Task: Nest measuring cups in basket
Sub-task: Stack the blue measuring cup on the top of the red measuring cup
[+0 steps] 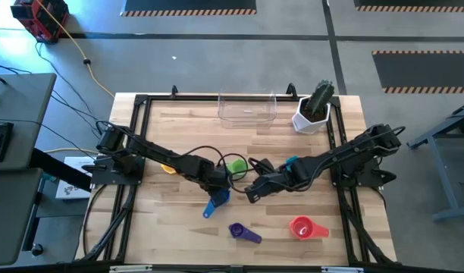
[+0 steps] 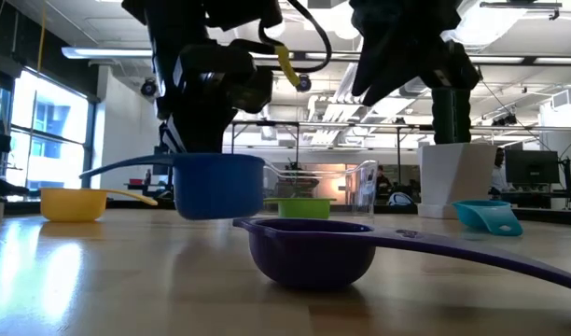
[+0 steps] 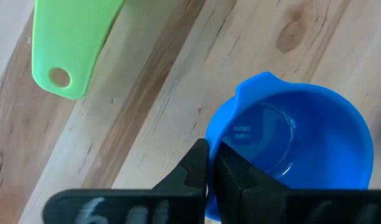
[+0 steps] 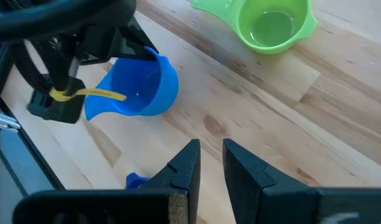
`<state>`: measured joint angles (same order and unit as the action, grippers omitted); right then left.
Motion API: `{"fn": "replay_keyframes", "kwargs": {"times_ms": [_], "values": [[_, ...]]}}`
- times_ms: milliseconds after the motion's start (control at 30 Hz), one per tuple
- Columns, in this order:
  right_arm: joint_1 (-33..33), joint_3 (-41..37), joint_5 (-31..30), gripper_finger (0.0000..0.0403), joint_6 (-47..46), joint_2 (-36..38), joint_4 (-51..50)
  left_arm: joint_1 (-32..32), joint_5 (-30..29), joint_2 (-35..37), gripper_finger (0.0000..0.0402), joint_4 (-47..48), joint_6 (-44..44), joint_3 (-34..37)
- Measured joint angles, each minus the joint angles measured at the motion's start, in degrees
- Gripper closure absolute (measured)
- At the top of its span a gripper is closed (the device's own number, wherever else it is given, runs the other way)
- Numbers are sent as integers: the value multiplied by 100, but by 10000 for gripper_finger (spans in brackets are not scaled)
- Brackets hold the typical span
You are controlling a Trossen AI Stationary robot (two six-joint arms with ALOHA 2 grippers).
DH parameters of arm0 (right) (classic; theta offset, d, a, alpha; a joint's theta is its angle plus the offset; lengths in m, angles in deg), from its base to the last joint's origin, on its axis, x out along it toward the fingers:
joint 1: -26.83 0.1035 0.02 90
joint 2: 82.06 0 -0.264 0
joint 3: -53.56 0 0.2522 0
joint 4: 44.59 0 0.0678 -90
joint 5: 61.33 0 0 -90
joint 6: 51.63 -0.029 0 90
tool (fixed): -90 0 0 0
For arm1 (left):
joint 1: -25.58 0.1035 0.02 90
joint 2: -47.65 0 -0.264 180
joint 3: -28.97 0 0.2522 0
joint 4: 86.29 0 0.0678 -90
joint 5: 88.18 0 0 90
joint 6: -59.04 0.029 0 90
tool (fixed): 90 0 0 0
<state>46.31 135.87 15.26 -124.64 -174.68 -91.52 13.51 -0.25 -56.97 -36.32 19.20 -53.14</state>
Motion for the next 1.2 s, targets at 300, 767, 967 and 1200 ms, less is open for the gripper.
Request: {"fn": "replay_keyframes", "kwargs": {"times_ms": [300, 767, 967, 1200], "values": [[2, 0, 44, 345, 3, 0, -61, 125, 14, 0, 391, -4, 0, 0], [-18, 0, 264, 345, 455, -1, -91, 243, 11, -2, 353, -9, -13, 0], [-75, 0, 247, 345, 719, 0, -87, 356, 364, -2, 344, -37, 97, 0], [-85, -2, 192, 345, 691, 0, -87, 536, 639, 34, 330, -27, 137, 0]]}}
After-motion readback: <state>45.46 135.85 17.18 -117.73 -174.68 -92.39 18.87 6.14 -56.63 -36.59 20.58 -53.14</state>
